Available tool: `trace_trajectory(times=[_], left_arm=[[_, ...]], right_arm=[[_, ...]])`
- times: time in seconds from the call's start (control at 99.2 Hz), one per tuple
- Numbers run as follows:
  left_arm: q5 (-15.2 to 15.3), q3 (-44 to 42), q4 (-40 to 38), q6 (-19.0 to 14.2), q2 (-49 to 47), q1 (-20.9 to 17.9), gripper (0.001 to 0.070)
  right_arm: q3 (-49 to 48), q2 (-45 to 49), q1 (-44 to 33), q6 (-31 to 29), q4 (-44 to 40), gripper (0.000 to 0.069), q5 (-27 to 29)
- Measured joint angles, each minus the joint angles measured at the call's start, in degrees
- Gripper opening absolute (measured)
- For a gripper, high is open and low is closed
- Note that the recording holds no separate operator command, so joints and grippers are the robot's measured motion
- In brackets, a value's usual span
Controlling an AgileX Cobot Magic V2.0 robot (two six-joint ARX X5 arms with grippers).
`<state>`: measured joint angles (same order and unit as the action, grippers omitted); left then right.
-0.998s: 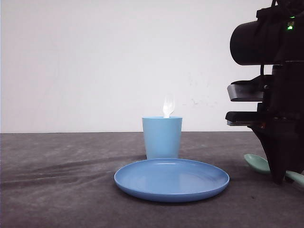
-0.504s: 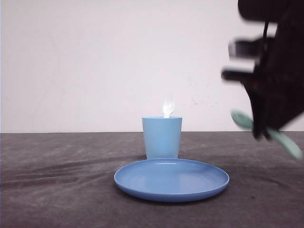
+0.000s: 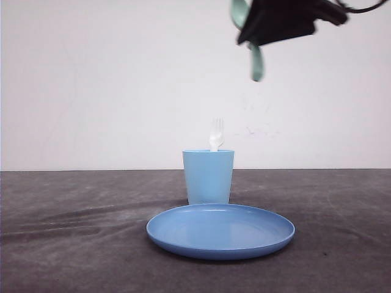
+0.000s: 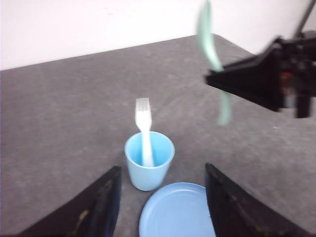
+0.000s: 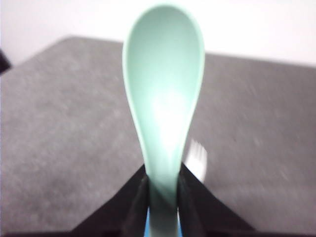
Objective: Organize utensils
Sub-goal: 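Lift the green spoon with the right gripper and move it over the cup, then lower the spoon into the cup beside the fork and open the right gripper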
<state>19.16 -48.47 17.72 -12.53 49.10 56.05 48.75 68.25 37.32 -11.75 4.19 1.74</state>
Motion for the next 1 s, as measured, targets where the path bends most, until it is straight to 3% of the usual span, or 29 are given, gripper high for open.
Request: trace_trajectory(times=[0.272, 0.655, 0.998], left_arm=[[0.00, 0.00, 0.02, -1.38, 0.00, 0.00, 0.0321], [0.00, 0.00, 3.04, -2.14, 0.00, 0.00, 0.0321], [0.00, 0.00, 4.68, -2.51, 0.00, 0.00, 0.0321]], right_arm=[[0.00, 10.43, 0.79, 3.91, 8.55, 0.0072, 0.00], [0.00, 21.53, 0.85, 4.48, 18.64, 0.0072, -0.20], [0.00, 26.23, 1.01, 4.48, 20.33, 0.0073, -0.20]])
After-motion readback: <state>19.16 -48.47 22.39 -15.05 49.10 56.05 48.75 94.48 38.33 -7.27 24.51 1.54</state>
